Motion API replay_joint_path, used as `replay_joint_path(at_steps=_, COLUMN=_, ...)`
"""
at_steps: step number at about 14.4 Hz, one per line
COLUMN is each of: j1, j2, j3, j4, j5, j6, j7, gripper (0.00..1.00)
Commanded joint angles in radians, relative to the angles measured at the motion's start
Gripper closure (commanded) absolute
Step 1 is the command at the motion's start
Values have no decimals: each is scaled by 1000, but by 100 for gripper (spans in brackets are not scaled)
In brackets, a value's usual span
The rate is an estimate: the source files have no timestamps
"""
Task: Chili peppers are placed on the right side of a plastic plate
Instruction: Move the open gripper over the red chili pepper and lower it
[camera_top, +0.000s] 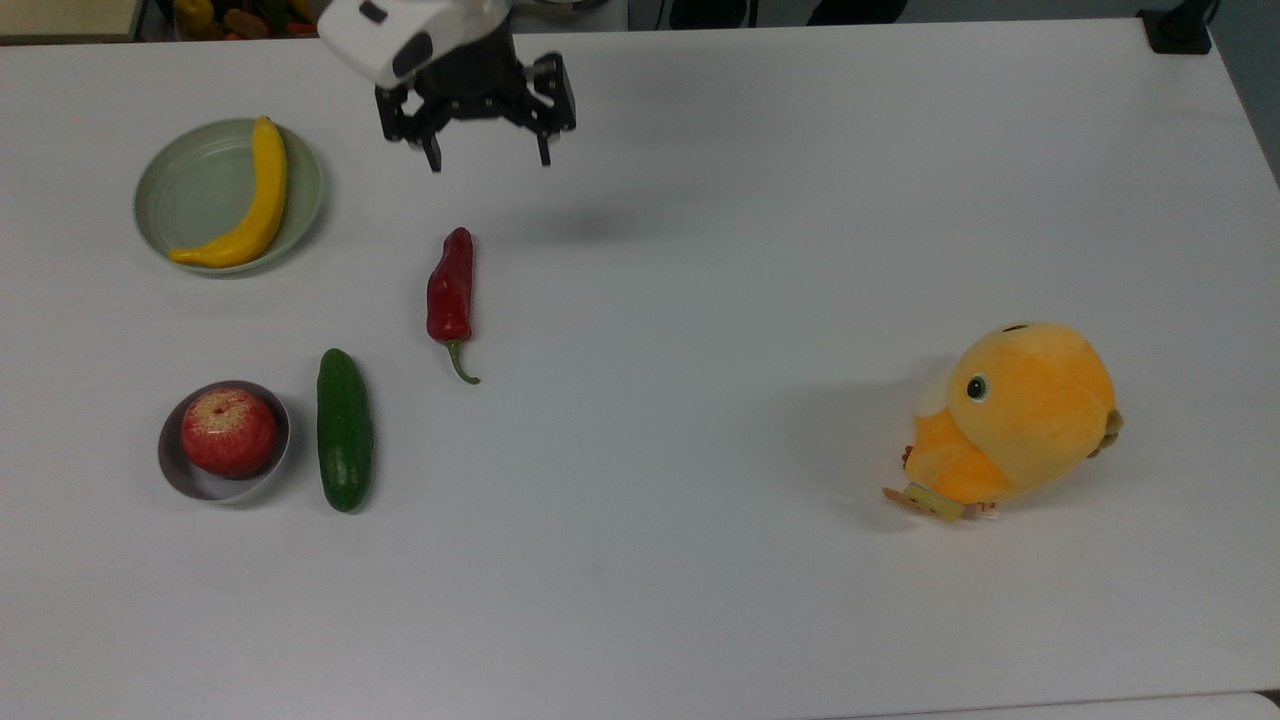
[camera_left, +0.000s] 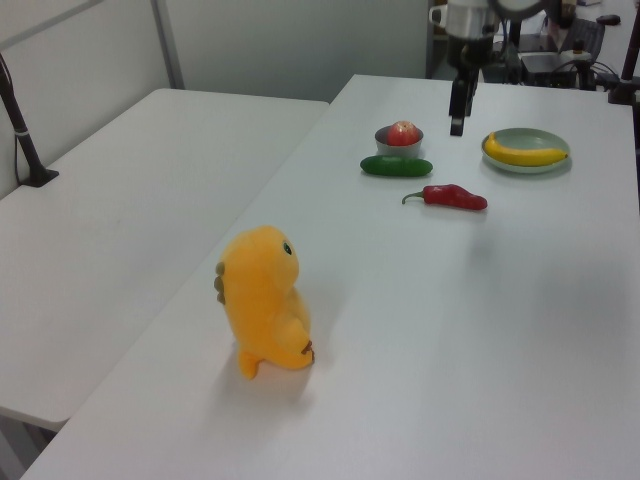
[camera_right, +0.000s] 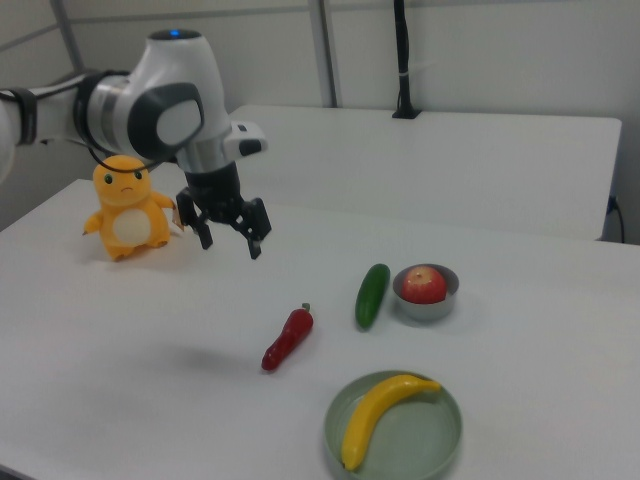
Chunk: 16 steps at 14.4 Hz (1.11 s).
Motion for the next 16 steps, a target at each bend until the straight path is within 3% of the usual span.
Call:
replay_joint_path(at_steps=1, j1=-21, j2=35, j3=-11, j4=-47, j5=-4, j6=91, j7=-19, gripper=0)
replay_joint_path(at_steps=9, j1=-64, j2=174, j3=-15, j4=-50, j5=-7, j6=224, j7=-22, gripper=0)
replay_joint_path(at_steps=16, j1=-70, j2=263, j3=-15, j4=-50, j5=-79, j6=270, j7=-23, gripper=0)
